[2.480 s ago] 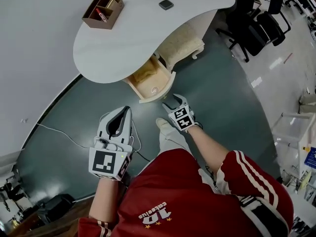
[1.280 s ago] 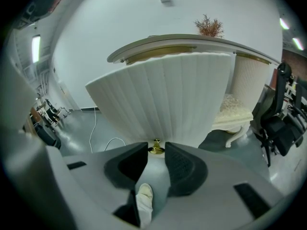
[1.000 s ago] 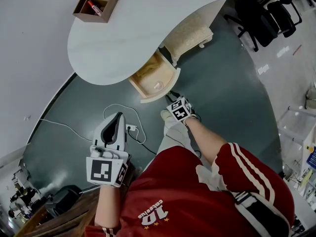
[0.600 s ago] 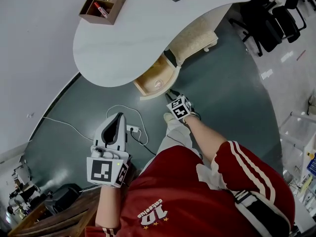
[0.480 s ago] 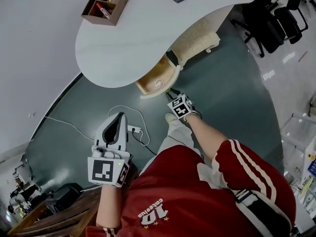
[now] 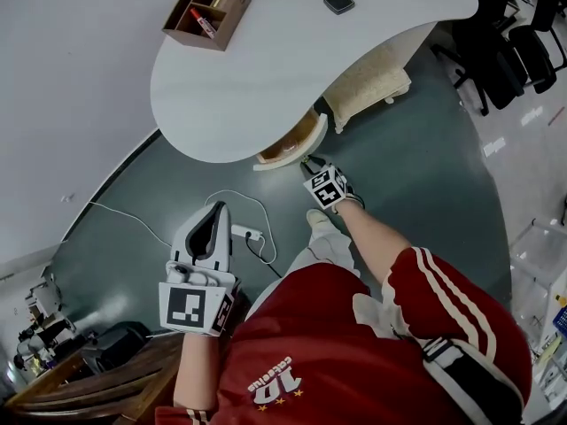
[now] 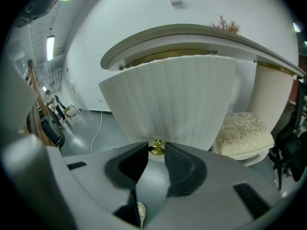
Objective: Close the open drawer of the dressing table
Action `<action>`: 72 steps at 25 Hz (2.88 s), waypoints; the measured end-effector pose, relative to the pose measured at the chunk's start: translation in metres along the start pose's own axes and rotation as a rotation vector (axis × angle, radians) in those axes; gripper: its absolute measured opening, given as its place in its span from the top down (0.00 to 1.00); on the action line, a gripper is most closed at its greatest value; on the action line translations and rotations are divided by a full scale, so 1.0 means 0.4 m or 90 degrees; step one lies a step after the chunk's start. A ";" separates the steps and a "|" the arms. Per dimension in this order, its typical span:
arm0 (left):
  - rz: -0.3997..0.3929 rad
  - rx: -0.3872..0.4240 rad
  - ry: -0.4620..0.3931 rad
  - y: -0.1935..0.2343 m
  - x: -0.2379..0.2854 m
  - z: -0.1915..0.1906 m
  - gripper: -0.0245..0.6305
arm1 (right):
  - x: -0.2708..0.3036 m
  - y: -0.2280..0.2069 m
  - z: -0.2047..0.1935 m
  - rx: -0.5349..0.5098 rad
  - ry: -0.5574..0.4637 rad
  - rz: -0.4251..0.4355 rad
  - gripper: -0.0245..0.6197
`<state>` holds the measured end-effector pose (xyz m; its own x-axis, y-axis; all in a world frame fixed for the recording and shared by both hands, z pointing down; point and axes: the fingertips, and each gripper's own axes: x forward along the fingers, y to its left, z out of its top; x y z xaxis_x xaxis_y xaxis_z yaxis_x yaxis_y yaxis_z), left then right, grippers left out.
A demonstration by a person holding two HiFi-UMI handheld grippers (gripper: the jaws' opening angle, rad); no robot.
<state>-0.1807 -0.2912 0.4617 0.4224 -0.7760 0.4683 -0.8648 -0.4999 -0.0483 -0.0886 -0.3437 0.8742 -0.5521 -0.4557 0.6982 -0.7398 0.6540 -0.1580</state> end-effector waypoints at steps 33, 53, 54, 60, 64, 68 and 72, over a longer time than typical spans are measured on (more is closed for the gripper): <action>0.047 -0.020 0.019 0.117 0.039 -0.007 0.96 | 0.171 -0.043 0.179 -0.108 -0.059 0.038 0.80; 0.069 -0.078 0.003 0.143 0.009 -0.034 0.96 | 0.192 -0.051 0.243 -0.132 -0.051 0.020 0.78; 0.065 -0.082 -0.001 0.139 0.008 -0.036 0.96 | 0.181 -0.053 0.239 -0.133 -0.050 0.014 0.78; 0.067 -0.120 -0.029 0.144 -0.019 -0.073 0.96 | 0.101 -0.065 0.237 -0.124 -0.065 -0.034 0.78; 0.073 -0.140 -0.047 0.153 -0.057 -0.101 0.96 | 0.028 -0.060 0.230 -0.092 -0.068 -0.061 0.78; 0.074 -0.175 -0.079 0.149 -0.110 -0.119 0.96 | -0.064 -0.035 0.228 -0.076 -0.074 -0.085 0.78; 0.047 -0.182 -0.090 0.105 -0.165 -0.129 0.96 | -0.185 0.042 0.217 -0.072 -0.079 -0.091 0.78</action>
<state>-0.2589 -0.2413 0.4744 0.3725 -0.8615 0.3450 -0.9270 -0.3281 0.1815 -0.0935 -0.3514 0.7595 -0.4934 -0.6152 0.6149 -0.7697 0.6381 0.0207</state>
